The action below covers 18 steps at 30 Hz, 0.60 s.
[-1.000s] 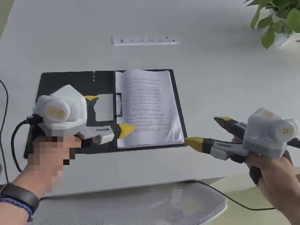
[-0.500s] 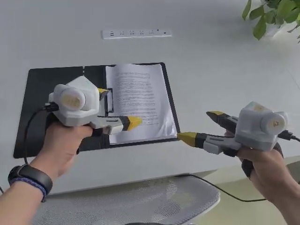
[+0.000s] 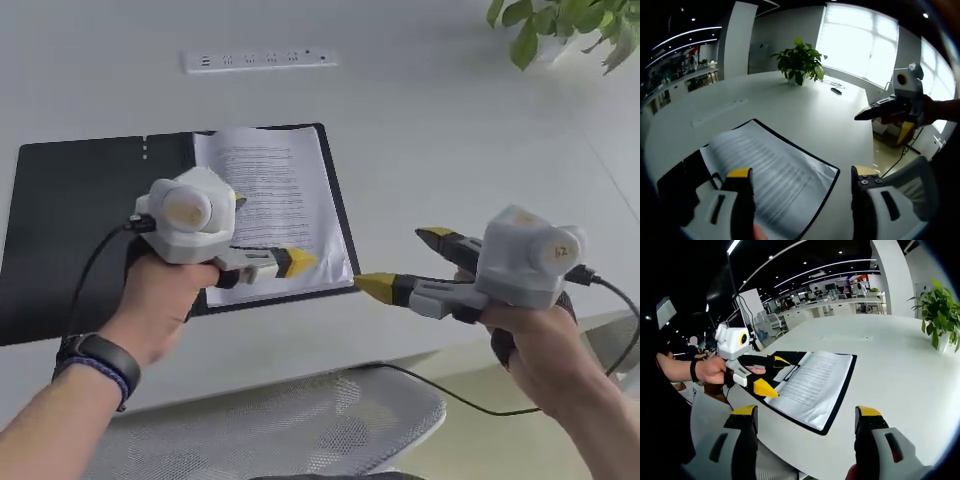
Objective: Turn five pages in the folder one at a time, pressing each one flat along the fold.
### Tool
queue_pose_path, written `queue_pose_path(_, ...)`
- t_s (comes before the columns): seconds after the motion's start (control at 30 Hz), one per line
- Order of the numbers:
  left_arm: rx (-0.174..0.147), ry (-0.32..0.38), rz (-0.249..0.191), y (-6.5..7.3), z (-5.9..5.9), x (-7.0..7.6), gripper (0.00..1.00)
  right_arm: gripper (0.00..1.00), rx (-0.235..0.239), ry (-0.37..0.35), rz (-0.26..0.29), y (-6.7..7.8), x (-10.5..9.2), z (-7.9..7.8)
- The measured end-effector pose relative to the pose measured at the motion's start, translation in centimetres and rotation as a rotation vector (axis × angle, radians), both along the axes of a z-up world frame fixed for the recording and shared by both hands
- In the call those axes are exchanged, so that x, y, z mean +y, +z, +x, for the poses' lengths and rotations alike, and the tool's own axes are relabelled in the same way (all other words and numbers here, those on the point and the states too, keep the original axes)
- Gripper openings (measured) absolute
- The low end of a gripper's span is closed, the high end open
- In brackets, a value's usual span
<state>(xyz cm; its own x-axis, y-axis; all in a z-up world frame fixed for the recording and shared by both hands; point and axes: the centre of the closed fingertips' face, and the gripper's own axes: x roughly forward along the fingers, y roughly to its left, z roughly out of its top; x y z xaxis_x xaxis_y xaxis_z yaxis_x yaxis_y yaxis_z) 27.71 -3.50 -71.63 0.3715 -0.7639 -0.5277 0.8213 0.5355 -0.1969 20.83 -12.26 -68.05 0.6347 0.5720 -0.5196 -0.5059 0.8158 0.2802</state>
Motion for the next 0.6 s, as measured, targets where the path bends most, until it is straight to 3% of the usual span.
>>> queue_pose_path(0.33,0.013,-0.006,0.02,-2.1,0.1,-2.5,0.77,0.78,0.004,0.006,0.005,-0.4,-0.4,0.0)
queue_pose_path(0.6,0.035,-0.022,0.042,-4.2,-0.9,-4.5,0.73,0.78,0.005,0.007,0.014,-0.6,-0.6,0.1)
